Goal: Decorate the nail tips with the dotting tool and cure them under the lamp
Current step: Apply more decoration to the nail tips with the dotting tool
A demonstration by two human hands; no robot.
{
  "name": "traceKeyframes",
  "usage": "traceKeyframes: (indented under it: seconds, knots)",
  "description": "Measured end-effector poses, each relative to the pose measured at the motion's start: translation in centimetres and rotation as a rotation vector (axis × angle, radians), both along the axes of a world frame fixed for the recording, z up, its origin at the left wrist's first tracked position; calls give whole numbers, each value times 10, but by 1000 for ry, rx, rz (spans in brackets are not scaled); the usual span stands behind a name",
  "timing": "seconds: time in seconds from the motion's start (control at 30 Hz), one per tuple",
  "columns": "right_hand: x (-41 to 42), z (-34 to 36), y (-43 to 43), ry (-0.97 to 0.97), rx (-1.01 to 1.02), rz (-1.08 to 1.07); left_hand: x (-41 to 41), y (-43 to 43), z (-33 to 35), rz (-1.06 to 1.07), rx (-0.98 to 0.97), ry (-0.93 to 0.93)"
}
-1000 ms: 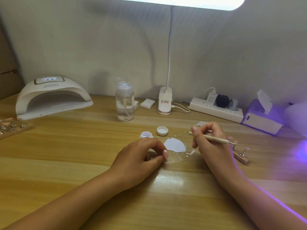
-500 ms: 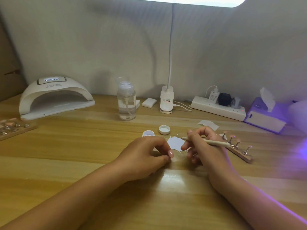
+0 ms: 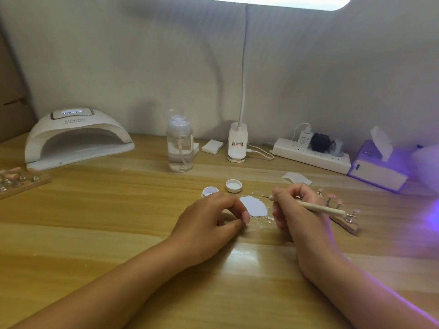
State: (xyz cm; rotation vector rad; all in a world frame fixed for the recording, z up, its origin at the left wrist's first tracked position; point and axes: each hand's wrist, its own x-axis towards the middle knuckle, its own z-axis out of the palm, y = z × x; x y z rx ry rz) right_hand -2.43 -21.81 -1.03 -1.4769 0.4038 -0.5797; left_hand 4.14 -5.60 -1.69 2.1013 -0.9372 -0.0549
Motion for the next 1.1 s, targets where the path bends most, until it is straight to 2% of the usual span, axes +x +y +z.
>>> traceKeyframes:
  seconds: [0.23, 1.1]
  knots:
    - [-2, 0, 5, 26, -104, 163, -1, 1, 1, -13, 19, -34]
    - [-1, -3, 3, 81, -209, 200, 0, 2, -1, -8, 13, -41]
